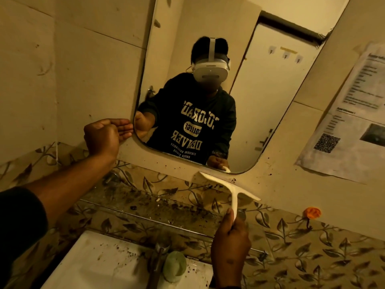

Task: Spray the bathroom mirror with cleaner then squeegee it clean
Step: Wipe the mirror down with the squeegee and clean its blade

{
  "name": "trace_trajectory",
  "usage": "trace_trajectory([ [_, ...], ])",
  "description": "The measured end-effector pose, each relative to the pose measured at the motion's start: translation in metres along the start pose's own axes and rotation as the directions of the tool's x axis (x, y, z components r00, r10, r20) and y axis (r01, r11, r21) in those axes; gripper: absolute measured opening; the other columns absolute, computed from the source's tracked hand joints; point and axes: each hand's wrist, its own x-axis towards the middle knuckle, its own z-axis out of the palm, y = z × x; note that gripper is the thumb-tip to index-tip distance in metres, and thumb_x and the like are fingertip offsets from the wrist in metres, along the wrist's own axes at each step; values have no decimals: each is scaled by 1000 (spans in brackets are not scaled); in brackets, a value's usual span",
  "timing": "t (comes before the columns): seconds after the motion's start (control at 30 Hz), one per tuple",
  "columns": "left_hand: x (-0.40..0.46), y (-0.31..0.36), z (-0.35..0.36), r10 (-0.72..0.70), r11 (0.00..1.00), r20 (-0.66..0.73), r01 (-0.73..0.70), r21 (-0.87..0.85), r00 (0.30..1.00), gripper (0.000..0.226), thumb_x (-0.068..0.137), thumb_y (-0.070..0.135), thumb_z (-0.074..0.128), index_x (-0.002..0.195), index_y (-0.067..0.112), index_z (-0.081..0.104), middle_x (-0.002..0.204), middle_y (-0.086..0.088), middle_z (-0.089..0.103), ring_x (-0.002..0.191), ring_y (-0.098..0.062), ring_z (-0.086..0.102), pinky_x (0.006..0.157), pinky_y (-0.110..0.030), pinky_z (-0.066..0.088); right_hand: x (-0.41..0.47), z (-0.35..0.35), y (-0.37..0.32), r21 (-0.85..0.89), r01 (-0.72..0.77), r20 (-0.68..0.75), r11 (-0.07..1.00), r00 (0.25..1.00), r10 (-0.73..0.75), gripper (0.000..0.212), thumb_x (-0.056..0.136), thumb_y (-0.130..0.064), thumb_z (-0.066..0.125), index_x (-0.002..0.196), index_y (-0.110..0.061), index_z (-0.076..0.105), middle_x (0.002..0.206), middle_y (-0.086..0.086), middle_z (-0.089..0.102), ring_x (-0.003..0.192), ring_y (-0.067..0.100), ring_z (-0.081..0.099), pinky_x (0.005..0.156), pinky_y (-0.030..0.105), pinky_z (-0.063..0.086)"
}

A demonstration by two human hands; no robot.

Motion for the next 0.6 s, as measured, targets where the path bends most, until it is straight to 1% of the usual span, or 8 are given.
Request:
trace_trajectory([
  [0.1,0,0,1,-10,1000,16,10,-1,1000,42,82,-15,30,97,-3,67,82,-17,69,69,-17,73,63,-24,58,2,-5,-3,41,-2,-50,999,999,4,35,98,-36,45,81,-12,64,56,-1,51,53,22,48,49,26,30],
  [0.13,-1,0,1,-5,1000,13,5,1,1000,41,82,-14,30,97,-3,67,82,-17,68,68,-17,73,64,-25,58,2,-7,-8,47,19,-57,999,998,-17,36,98,-38,43,80,-14,64,56,-1,51,53,22,50,49,26,30],
  [0.23,-1,0,2,-2,1000,1,2,-10,1000,40,83,-14,31,95,-4,67,80,-17,68,67,-18,73,66,-27,60,3,-12,-25,78,103,-63,992,993,-99,47,92,-50,33,74,-15,58,55,0,51,51,15,50,46,24,29],
  [0.3,-2,1,2,-5,1000,-2,5,-20,1000,39,82,-13,31,94,-4,67,80,-18,68,68,-19,73,67,-28,60,6,-13,-35,103,140,-83,985,988,-132,49,91,-53,31,71,-16,55,56,3,52,50,17,50,44,26,30],
  [0.37,-1,1,1,-2,1000,-2,2,-18,1000,39,82,-13,31,94,-4,67,80,-18,68,69,-21,73,68,-30,60,13,-14,-45,125,161,-111,979,983,-147,44,96,-49,34,68,-19,51,53,0,50,46,13,48,42,25,30],
  [0.43,-1,2,1,-5,1000,4,5,-10,1000,40,83,-14,31,95,-5,67,81,-18,68,70,-21,72,69,-30,60,22,-12,-50,133,165,-120,977,982,-149,43,99,-43,38,68,-17,50,51,-1,49,44,10,46,42,24,29],
  [0.53,-3,2,2,9,1000,-6,-9,-9,1000,41,79,-15,31,91,-4,68,80,-18,68,70,-23,72,69,-32,61,27,-7,-48,104,144,-106,984,985,-133,41,100,-40,40,70,-14,53,52,-3,49,45,9,51,40,20,31],
  [0.6,-4,2,1,25,1000,-13,-25,-9,1000,41,78,-15,31,88,-2,68,79,-19,68,72,-26,72,69,-33,61,21,-3,-38,51,129,-62,990,990,-125,41,99,-40,39,71,-15,54,55,2,52,50,15,51,44,29,38],
])
